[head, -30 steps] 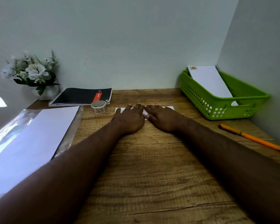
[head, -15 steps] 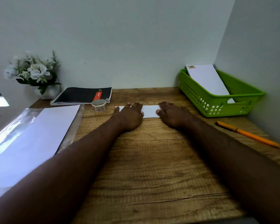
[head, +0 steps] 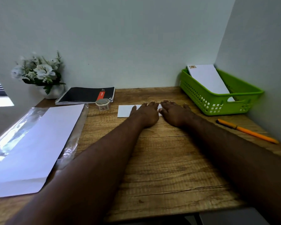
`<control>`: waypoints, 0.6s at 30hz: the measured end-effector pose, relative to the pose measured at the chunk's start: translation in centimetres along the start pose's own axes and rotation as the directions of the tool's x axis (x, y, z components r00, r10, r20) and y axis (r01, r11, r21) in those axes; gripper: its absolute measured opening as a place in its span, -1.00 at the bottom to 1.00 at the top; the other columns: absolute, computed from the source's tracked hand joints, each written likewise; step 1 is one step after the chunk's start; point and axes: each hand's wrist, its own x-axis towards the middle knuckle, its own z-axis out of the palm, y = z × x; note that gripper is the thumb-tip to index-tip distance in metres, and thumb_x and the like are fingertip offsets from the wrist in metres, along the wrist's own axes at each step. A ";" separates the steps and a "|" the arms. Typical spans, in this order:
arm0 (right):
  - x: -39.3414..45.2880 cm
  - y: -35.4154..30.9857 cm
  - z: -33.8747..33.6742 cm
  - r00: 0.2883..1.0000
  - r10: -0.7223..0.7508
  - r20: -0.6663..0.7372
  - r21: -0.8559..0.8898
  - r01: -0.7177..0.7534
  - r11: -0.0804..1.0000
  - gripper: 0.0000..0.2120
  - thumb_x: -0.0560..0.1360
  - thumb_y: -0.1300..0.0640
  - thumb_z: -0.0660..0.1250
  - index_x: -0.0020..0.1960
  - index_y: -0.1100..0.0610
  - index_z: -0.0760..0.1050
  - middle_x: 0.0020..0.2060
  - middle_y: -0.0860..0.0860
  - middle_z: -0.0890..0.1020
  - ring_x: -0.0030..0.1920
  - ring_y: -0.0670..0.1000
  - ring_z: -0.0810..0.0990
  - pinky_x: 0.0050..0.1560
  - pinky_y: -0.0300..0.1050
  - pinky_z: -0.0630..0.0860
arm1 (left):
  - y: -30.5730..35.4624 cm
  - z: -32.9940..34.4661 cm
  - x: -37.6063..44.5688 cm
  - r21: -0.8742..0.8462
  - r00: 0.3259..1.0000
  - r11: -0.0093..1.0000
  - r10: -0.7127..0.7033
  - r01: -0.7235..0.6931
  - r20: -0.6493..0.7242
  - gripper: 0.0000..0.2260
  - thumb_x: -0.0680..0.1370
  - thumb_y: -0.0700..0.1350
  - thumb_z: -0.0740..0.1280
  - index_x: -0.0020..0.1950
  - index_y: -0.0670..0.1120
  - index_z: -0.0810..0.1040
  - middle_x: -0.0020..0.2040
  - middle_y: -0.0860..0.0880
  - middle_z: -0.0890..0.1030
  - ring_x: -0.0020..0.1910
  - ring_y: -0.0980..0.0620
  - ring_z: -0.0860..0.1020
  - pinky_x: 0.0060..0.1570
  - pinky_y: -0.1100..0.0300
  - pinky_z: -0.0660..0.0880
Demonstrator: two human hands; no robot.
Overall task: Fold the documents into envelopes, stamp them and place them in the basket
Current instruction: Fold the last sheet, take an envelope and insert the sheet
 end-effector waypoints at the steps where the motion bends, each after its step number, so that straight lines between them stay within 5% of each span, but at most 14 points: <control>1: 0.0 0.0 0.0 1.000 0.004 0.001 0.004 -0.004 1.000 -0.45 0.63 -0.17 -0.14 0.56 0.00 -0.03 0.55 -0.06 0.01 0.54 -0.03 -0.03 0.47 0.28 -0.12 | -0.4 -0.2 -0.1 -0.001 1.000 1.000 -0.014 0.014 0.020 -0.52 0.66 0.08 -0.06 0.58 0.04 -0.05 0.59 0.07 -0.03 0.56 0.00 -0.04 0.46 -0.19 -0.09; 18: -0.2 0.1 0.1 1.000 0.013 0.008 0.023 -0.013 1.000 -0.42 0.61 -0.21 -0.14 0.56 0.00 -0.07 0.56 -0.06 -0.04 0.54 -0.02 -0.06 0.48 0.24 -0.12 | -5.7 -0.4 -3.9 0.036 0.976 0.976 -0.217 0.217 -0.002 -0.35 0.60 0.28 -0.10 0.58 -0.06 -0.11 0.59 -0.04 -0.08 0.56 -0.04 -0.06 0.48 -0.11 -0.09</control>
